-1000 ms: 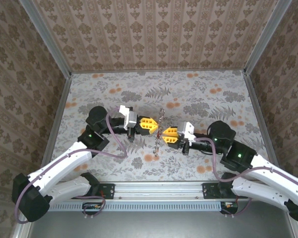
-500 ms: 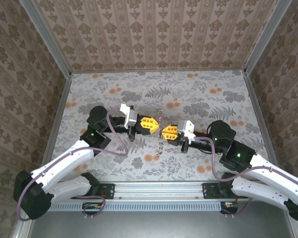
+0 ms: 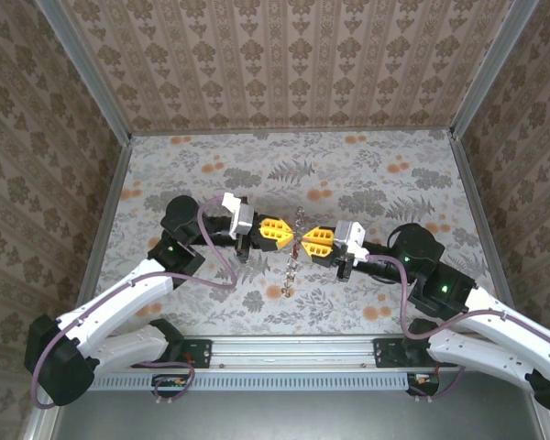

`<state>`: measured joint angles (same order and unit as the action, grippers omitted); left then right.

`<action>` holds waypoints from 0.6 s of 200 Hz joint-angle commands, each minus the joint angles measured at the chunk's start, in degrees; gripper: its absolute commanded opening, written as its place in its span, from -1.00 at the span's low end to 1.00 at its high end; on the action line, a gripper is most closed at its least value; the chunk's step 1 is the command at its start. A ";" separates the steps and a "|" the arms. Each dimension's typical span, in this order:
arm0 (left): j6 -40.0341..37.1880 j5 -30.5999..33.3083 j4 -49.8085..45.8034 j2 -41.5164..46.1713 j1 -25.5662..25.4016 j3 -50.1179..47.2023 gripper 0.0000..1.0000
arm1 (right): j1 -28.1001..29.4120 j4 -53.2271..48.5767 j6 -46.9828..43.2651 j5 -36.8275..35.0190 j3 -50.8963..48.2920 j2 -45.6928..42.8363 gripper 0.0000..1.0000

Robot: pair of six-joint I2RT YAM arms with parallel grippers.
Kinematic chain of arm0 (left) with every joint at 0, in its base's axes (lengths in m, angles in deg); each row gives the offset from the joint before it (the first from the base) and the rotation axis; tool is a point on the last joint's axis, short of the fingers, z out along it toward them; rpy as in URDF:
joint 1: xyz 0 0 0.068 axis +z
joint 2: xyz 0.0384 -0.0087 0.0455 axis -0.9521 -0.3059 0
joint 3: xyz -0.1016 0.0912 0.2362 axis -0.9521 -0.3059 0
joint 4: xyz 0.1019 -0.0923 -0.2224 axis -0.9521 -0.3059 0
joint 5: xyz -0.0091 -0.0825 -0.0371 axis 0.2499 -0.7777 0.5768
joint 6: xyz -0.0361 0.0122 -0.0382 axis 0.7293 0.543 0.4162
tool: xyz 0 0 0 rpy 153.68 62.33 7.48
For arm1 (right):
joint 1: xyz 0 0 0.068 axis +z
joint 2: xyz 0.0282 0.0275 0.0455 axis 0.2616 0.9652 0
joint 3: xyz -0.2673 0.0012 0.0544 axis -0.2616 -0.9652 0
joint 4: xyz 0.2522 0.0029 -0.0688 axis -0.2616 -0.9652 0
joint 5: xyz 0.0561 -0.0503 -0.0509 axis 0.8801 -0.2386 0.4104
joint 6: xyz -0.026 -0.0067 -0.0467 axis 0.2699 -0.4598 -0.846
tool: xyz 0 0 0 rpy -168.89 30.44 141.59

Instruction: Put the keys on the keyring

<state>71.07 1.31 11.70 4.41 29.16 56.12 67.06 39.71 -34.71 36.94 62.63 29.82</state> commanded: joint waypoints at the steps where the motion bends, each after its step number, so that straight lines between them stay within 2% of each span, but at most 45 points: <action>1: 0.82 -1.63 0.95 0.88 -0.26 1.44 -1.00 | -0.33 1.16 -0.59 -0.03 1.82 0.83 -0.65; 25: 0.51 -1.79 0.65 0.79 -0.61 1.34 -1.00 | -0.41 1.85 -0.21 -0.24 1.84 1.61 -0.64; 82: -0.12 -2.05 -0.70 1.24 -0.74 1.71 -1.00 | -0.75 3.23 0.04 -1.12 1.09 0.87 -0.47; 120: -0.76 -1.96 -1.94 1.43 -1.00 2.00 -1.00 | -0.75 3.56 0.14 -2.02 0.65 0.15 -0.46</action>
<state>71.05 1.11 10.37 4.47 29.03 56.25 66.80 39.90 -34.81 36.92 62.65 31.48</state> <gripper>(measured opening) 0.045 0.268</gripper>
